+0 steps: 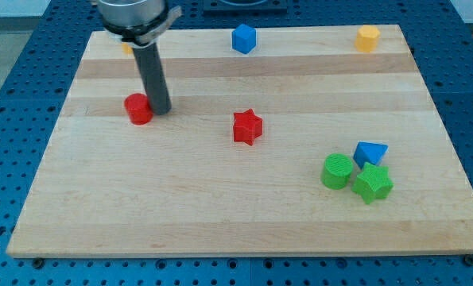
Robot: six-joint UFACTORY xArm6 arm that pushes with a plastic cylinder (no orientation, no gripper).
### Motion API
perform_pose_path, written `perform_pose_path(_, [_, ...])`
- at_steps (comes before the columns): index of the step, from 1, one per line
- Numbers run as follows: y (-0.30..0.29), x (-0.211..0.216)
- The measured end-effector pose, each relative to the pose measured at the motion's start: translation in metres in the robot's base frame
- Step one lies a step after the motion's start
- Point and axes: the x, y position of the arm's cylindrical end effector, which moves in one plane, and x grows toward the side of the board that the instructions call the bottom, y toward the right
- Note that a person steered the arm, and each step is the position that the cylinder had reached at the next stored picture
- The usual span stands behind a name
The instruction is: Slide the green star along with blue triangle and green circle a bit up
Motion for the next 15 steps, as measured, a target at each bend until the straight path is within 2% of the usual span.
perform_pose_path(2, [-0.047, 0.001])
perform_pose_path(3, [-0.046, 0.001])
perform_pose_path(4, [-0.029, 0.005])
perform_pose_path(6, [0.040, 0.046])
perform_pose_path(9, [0.083, 0.155])
perform_pose_path(10, [0.155, 0.167])
perform_pose_path(11, [0.212, 0.165])
perform_pose_path(13, [0.257, 0.162])
perform_pose_path(15, [0.297, 0.118])
